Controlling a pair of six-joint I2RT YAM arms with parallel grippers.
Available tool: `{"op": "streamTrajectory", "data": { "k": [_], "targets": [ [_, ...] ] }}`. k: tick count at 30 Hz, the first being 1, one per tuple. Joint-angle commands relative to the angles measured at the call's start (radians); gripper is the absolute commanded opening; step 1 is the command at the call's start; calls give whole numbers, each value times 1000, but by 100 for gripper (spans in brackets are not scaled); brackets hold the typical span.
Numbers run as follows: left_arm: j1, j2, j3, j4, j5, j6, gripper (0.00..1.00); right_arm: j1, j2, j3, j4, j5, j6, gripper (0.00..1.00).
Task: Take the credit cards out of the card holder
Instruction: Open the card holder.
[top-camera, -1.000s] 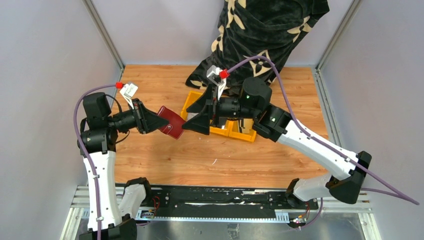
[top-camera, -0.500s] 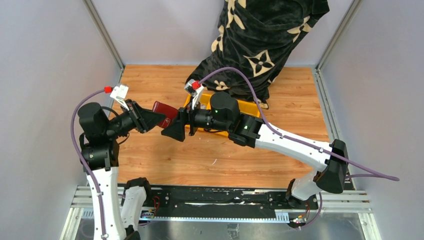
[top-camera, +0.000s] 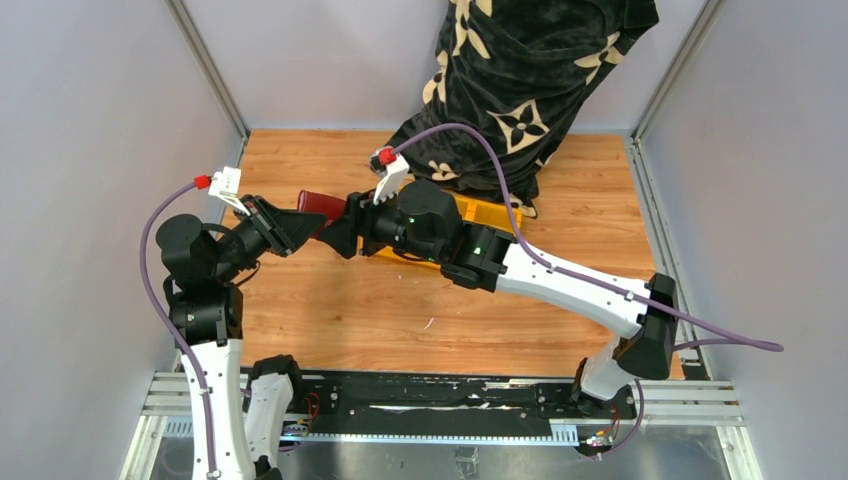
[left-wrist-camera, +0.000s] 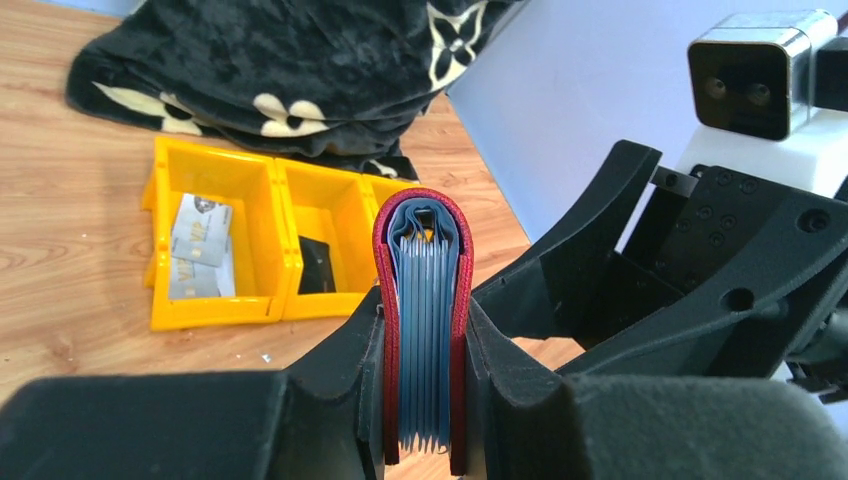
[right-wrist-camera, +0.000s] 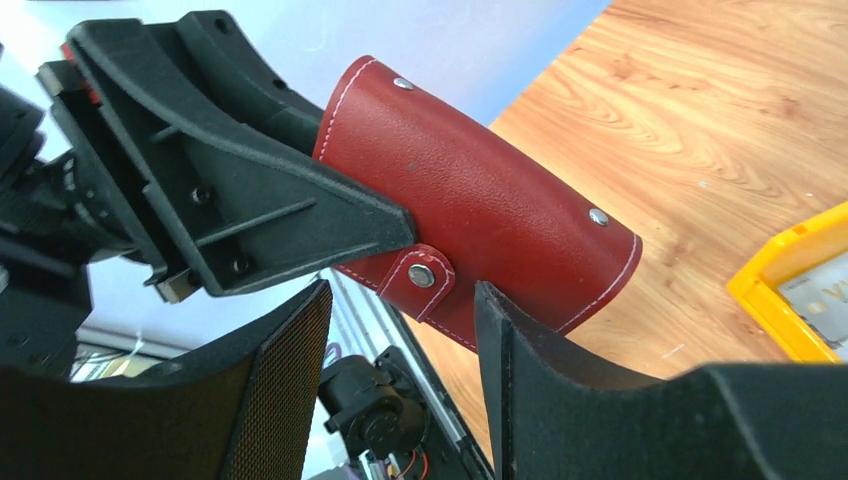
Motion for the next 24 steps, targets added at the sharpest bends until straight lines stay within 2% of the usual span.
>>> {"op": "streamTrajectory", "data": {
  "k": [1, 5, 10, 16, 23, 24],
  "targets": [
    [-11, -16, 54, 37, 44, -47, 0, 39, 72, 93, -139, 213, -42, 58],
    [-12, -14, 61, 35, 39, -51, 0, 61, 118, 162, -168, 269, -88, 57],
    [-12, -12, 64, 37, 40, -58, 0, 88, 160, 212, -187, 325, -128, 49],
    [-12, -13, 61, 44, 43, -67, 0, 108, 207, 277, -206, 404, -147, 34],
    [-12, -13, 59, 19, 9, -31, 0, 121, 204, 260, -173, 414, -136, 1],
    [-12, -14, 61, 13, 2, -26, 0, 123, 189, 234, -152, 413, -135, 0]
  ]
}}
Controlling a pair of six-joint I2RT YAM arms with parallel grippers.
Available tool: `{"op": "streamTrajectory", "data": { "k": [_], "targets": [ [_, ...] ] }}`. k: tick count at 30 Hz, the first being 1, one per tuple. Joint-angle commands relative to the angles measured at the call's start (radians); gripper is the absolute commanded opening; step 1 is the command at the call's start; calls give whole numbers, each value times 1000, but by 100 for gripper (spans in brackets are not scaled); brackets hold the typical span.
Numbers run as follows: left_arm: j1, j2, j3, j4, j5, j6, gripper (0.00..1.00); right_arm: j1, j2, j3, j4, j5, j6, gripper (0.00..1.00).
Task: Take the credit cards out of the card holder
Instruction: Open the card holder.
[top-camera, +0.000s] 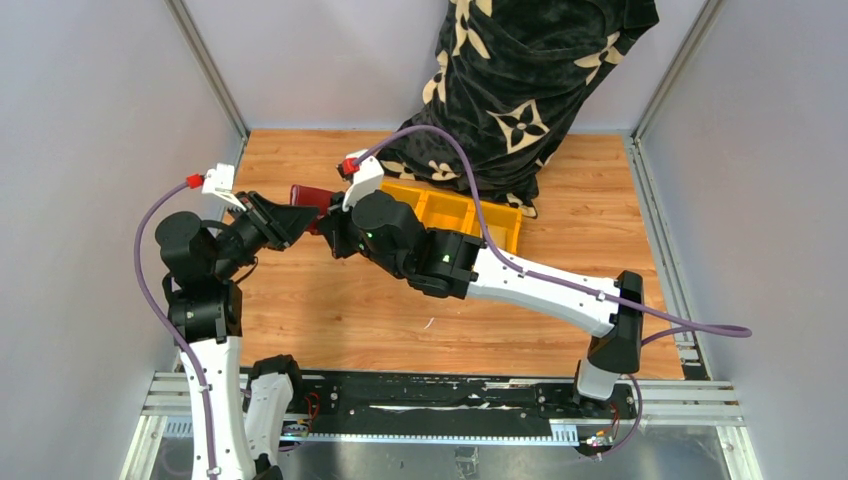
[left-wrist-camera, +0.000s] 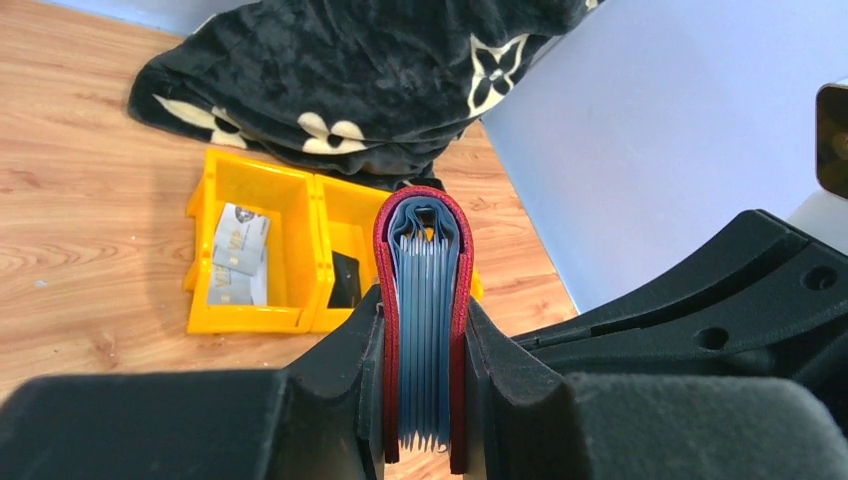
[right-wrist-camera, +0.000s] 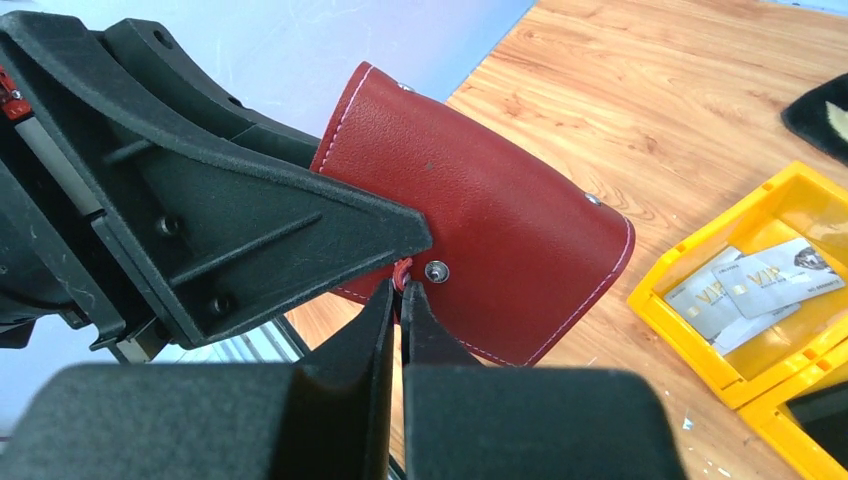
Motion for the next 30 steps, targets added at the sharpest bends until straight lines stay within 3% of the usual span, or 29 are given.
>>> {"op": "streamTrajectory", "data": {
  "k": [1, 8, 10, 14, 15, 21, 26, 30],
  "targets": [
    [-18, -28, 49, 16, 94, -24, 0, 7, -3, -76, 65, 40, 0, 0],
    [-19, -27, 48, 45, 45, -61, 0, 21, -134, -292, 251, 6, -4, 3],
    [-19, -26, 50, 58, 35, -72, 0, 27, -178, -362, 337, -47, -18, 13],
    [-19, -16, 55, 79, 34, -90, 0, 30, -266, -480, 435, -217, -56, 48],
    [-19, -15, 58, 81, 36, -91, 0, 30, -286, -497, 435, -247, -62, 52],
    [-18, -17, 55, 149, 88, -145, 0, -53, -428, -599, 388, -313, 31, 67],
    [-19, -30, 30, 283, 149, -240, 0, -214, -519, -719, 518, -485, 237, 79],
    [-19, -28, 25, 335, 184, -286, 0, -272, -482, -652, 495, -594, 255, 83]
  ]
}}
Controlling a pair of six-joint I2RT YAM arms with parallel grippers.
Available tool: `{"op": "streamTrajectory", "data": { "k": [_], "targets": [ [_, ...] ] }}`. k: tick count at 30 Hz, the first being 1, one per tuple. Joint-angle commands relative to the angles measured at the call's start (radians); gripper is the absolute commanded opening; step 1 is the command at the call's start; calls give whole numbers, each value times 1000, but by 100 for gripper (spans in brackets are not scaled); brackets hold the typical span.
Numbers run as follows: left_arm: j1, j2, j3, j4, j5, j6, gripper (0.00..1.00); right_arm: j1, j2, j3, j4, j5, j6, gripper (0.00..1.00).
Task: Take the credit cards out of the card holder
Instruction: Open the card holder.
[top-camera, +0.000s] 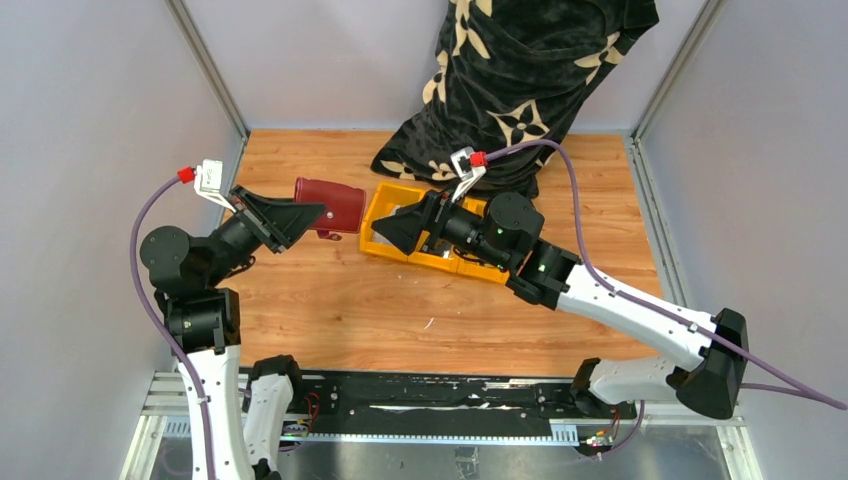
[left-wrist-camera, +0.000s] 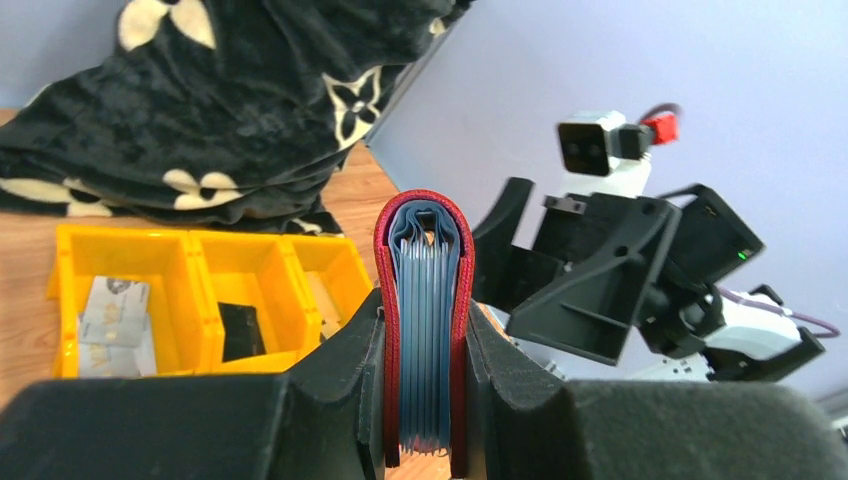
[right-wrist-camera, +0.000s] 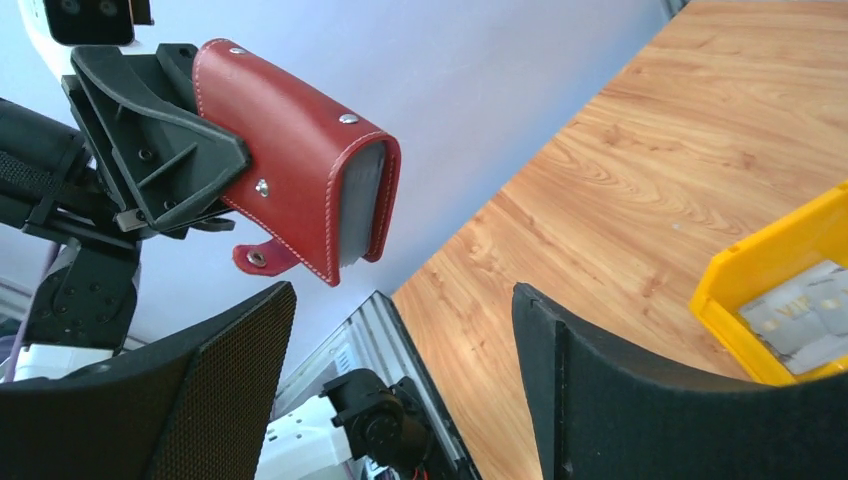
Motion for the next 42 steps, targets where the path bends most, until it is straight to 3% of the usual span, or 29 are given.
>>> {"op": "streamTrajectory", "data": {
  "k": [1, 10, 17, 20, 26, 31, 35, 40, 42],
  "targets": [
    [-5, -9, 0, 124, 71, -80, 0, -37, 42, 60, 27, -180, 73, 84],
    [-5, -19, 13, 124, 168, -85, 0, -89, 180, 253, 30, -503, 24, 86],
    [-7, -13, 16, 124, 266, -69, 0, -159, 307, 409, -46, -959, -97, 81],
    [-12, -12, -2, 118, 287, -64, 0, -160, 344, 490, -112, -1047, -148, 77],
    [-37, 9, 75, -271, 270, 254, 0, -123, 444, 656, -255, -1156, -200, 64],
    [-48, 17, 75, -286, 305, 275, 1, -90, 479, 686, -431, -1159, -326, 61],
    [-63, 15, 65, -290, 309, 281, 2, -78, 495, 688, -446, -1162, -329, 43],
    [-72, -8, 56, -291, 271, 283, 3, -74, 486, 696, -445, -1144, -326, 1],
    [-72, -11, 60, -292, 253, 282, 9, -75, 468, 683, -427, -1104, -318, 0]
  ]
}}
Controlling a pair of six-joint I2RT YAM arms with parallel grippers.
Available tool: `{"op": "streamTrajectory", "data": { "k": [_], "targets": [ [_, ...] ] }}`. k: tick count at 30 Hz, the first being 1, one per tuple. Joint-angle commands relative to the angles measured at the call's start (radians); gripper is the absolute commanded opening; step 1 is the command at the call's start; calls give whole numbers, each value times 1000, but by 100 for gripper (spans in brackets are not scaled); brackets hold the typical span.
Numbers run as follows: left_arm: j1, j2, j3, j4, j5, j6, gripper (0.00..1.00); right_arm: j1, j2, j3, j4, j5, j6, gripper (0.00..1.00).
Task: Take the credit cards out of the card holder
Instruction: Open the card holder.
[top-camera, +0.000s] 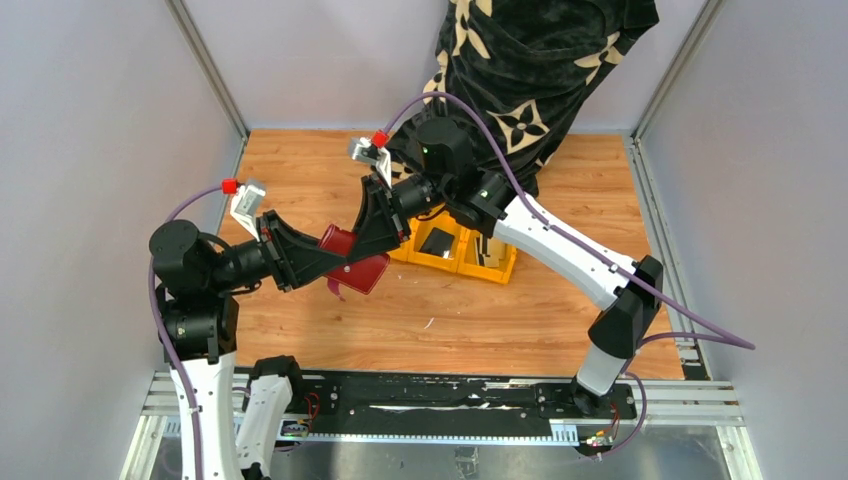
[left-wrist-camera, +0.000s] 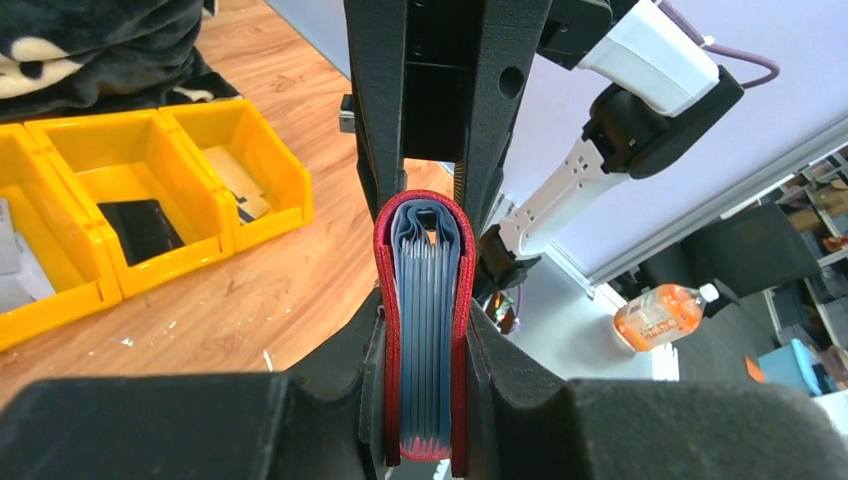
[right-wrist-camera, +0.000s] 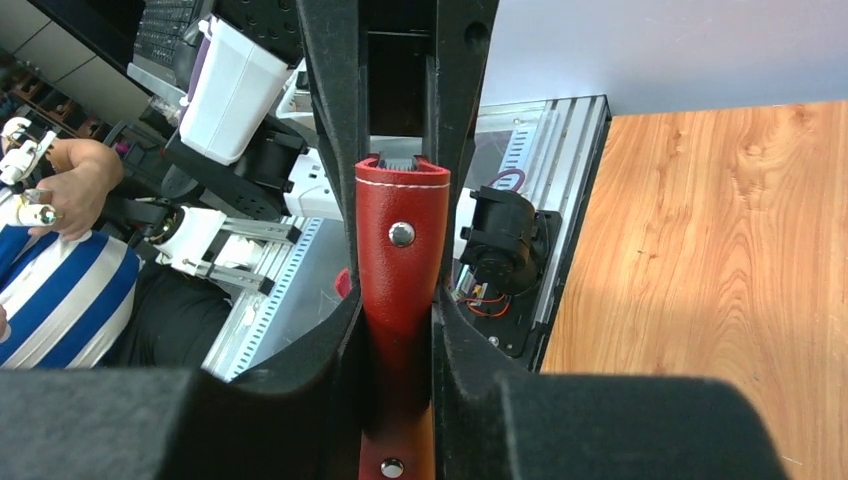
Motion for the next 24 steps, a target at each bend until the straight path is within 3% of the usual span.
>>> {"op": "streamTrajectory", "data": {
  "k": [1, 2, 4, 6, 8, 13, 18, 24],
  "targets": [
    [-5, -8, 7, 14, -86, 8, 20, 40, -36, 0, 24, 21, 13, 0],
    [-5, -9, 10, 15, -103, 6, 40, 37, -52, -27, 73, 44, 40, 0],
    [-5, -8, 12, 19, -115, -1, 66, 30, -89, -100, 201, 88, 110, 0],
    [-5, -8, 12, 38, -114, -24, 80, 23, -124, -172, 293, 131, 164, 0],
    [-5, -10, 10, 52, -111, -45, 86, 20, -162, -236, 359, 185, 197, 0],
    [-5, -35, -19, 87, -120, -78, 86, 20, -226, -365, 517, 301, 278, 0],
    [-5, -50, -49, 119, -129, -93, 74, 21, -256, -414, 579, 358, 302, 0],
    [-5, -55, -38, 47, -115, -28, 63, 17, -300, -436, 560, 421, 270, 0]
  ]
}}
